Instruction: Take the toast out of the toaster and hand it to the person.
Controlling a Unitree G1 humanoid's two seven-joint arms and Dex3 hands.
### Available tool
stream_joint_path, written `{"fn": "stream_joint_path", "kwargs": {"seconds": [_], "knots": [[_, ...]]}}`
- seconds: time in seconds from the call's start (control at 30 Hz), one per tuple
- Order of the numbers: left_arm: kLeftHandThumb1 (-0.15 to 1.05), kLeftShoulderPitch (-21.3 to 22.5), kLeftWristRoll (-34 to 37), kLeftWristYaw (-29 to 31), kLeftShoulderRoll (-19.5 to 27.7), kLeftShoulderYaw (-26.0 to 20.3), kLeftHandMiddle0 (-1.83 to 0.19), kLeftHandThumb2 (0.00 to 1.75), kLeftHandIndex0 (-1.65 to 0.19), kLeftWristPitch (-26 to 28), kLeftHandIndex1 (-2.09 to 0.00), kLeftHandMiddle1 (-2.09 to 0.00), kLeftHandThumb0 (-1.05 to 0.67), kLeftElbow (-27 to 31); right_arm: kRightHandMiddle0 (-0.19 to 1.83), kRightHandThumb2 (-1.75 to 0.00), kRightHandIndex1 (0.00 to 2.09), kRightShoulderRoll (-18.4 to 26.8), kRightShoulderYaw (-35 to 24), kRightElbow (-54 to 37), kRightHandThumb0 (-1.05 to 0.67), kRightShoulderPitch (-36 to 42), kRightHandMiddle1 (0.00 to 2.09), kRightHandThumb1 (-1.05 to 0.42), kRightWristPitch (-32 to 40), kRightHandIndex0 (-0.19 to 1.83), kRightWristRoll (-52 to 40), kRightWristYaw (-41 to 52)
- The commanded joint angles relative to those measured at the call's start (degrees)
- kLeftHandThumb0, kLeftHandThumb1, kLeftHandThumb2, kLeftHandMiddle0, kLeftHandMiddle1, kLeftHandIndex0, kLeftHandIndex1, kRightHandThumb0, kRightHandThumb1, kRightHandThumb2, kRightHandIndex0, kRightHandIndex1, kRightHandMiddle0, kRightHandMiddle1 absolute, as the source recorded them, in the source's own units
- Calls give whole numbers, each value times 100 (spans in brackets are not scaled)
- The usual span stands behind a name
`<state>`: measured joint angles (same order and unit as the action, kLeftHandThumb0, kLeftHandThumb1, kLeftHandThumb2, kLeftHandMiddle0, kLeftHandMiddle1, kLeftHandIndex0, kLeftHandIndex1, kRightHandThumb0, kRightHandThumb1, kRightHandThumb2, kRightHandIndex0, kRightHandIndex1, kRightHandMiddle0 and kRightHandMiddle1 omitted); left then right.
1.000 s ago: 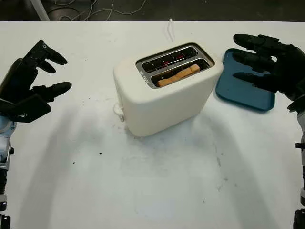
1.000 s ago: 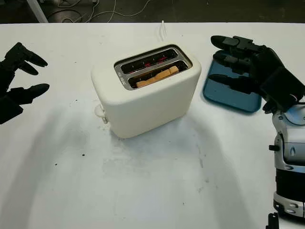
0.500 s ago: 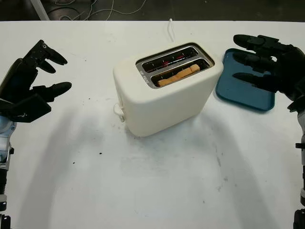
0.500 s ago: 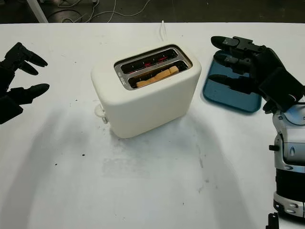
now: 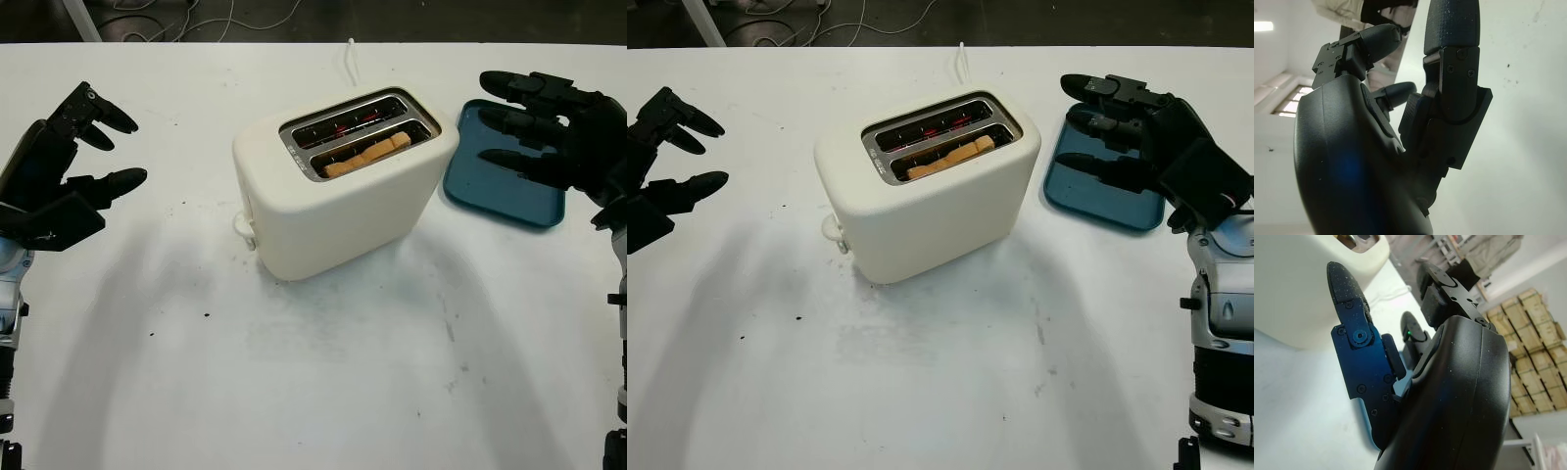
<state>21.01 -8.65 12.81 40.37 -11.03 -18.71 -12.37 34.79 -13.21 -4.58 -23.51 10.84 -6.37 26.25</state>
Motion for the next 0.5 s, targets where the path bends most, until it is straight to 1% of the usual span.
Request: {"fn": "stream_joint_path", "kwargs": {"seconds": [0.0, 0.2, 0.47], "knots": [[92, -19, 40, 30, -5, -13, 0, 44, 0, 4, -154, -171, -105, 45, 53, 0, 0, 7, -64, -74, -63, 36, 0, -79, 24, 55, -86, -23], [92, 0, 74, 28, -23, -15, 0, 44, 0, -74, -154, -170, -105, -18, 53, 0, 0, 37, -46, -49, -63, 30, 0, -79, -8, 55, -46, -15], [92, -12, 66, 32, -13, -16, 0, 44, 0, -21, -155, -171, -105, 25, 54, 0, 0, 2, -64, -38, -64, 23, 0, -79, 0, 55, -97, -10]]}}
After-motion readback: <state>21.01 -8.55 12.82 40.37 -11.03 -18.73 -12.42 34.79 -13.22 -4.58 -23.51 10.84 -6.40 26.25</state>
